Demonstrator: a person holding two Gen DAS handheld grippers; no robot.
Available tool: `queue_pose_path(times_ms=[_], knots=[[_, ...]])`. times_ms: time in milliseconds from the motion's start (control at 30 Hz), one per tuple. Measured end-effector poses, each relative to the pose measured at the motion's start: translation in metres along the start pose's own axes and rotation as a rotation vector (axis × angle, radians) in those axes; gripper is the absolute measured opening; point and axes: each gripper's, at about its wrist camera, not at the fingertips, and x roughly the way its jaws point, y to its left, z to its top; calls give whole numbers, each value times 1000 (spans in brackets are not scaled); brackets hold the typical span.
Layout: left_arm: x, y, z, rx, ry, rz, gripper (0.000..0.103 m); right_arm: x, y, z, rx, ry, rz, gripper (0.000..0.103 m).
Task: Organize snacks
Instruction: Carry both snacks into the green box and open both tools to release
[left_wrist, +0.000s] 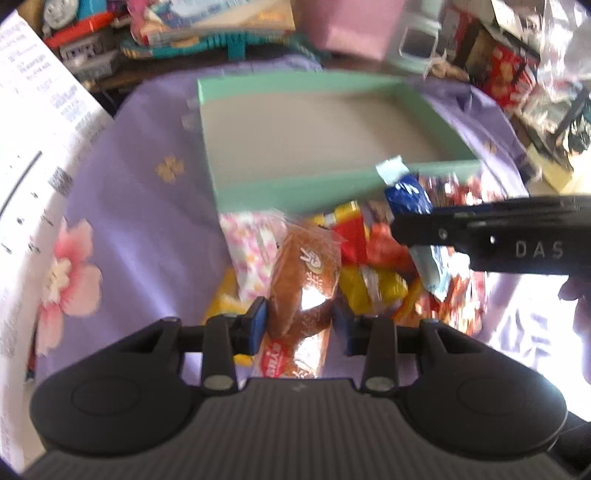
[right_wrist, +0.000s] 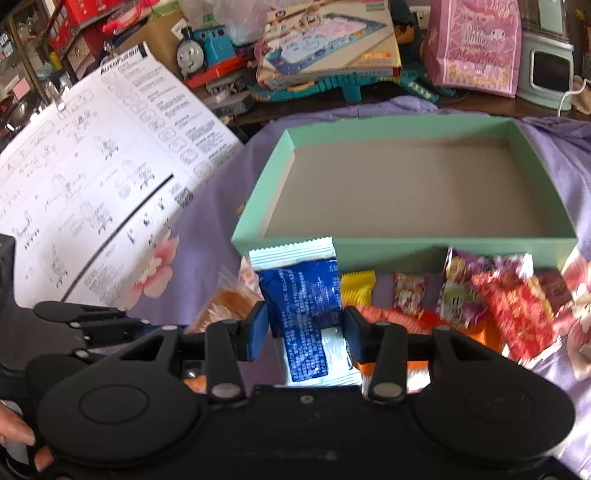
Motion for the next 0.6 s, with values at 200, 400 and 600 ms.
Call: queue_pose_path(times_ms=[200, 400, 600], knots=[[-9, 19, 49, -21, -85, 45, 37, -2, -6, 40, 10, -60, -23, 43], [23, 35, 120, -38, -133, 99, 37, 25, -20, 97, 52, -92, -59, 43], [79, 42, 180, -44, -123, 115, 37, 81, -36, 148, 104, -76, -79, 43]])
